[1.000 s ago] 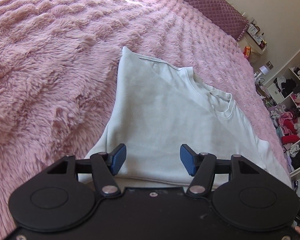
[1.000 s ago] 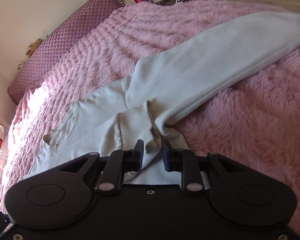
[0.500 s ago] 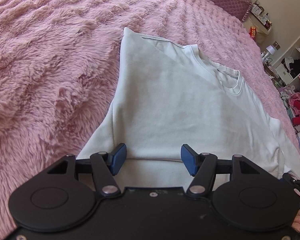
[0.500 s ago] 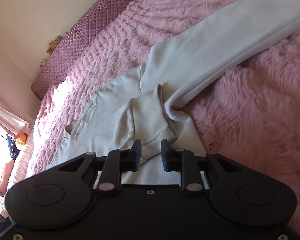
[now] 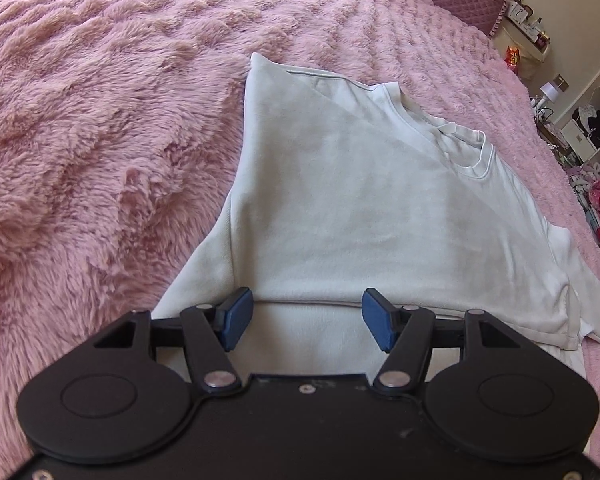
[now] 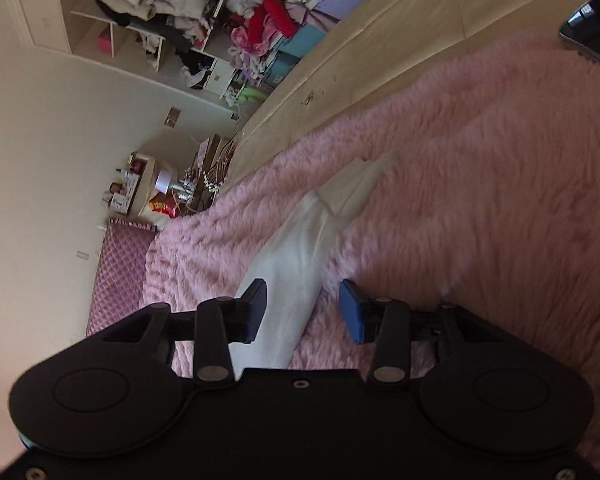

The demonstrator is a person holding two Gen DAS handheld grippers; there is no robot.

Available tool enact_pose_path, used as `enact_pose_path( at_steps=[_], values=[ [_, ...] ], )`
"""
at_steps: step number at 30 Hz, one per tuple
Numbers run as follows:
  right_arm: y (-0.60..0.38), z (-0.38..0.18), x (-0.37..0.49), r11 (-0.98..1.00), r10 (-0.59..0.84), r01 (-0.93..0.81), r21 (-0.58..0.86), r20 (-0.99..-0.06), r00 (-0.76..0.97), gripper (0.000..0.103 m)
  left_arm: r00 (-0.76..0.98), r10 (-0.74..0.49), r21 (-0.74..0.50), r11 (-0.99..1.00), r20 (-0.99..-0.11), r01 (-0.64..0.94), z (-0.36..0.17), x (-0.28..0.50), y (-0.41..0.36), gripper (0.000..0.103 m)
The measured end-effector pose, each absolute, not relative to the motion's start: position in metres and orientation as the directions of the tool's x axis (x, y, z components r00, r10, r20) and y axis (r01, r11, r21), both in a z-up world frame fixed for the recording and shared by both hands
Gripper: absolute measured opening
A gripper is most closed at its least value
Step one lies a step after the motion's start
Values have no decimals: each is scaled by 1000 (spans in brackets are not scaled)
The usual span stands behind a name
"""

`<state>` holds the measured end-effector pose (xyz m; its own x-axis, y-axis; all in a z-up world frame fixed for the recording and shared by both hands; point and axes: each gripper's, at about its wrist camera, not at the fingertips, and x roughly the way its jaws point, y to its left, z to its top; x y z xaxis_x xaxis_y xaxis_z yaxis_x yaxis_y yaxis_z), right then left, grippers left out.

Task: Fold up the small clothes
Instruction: 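Lift the held sleeve with the right gripper and lay it across the chest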

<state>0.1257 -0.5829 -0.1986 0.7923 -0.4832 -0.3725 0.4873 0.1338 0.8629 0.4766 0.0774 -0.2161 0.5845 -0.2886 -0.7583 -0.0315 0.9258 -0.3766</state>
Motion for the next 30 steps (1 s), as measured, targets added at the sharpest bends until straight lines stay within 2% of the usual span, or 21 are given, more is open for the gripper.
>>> enact_pose_path(
  at_steps=[4, 13, 15, 16, 20, 23, 25, 30],
  values=[
    [-592, -202, 135, 117, -523, 486, 866, -363, 771, 38, 587, -294, -378, 925, -755, -23, -216, 476, 78, 62],
    [-615, -191, 153, 90, -587, 566, 819, -415, 695, 37, 584, -293, -381, 924, -757, -30, -218, 478, 77, 62],
    [-612, -180, 155, 138, -591, 597, 790, -418, 690, 24, 586, -298, -388, 921, -754, -32, -218, 478, 78, 62],
    [-609, -174, 156, 164, -594, 610, 776, -416, 689, 14, 585, -302, -393, 919, -752, -30, -219, 478, 79, 62],
    [-584, -131, 173, 315, -610, 636, 704, -363, 704, 12, 584, -317, -406, 913, -747, -23, -218, 478, 82, 62],
    [-550, -93, 200, 460, -540, 564, 685, -288, 791, 11, 593, -322, -412, 911, -738, -19, -216, 476, 83, 62],
    [-515, -67, 225, 546, -440, 453, 705, -219, 871, 11, 600, -333, -430, 903, -727, -20, -214, 474, 86, 62],
    [-389, -31, 301, 712, -78, 141, 688, -123, 989, 11, 630, -367, -499, 866, -684, -37, -199, 466, 104, 62]
  ],
)
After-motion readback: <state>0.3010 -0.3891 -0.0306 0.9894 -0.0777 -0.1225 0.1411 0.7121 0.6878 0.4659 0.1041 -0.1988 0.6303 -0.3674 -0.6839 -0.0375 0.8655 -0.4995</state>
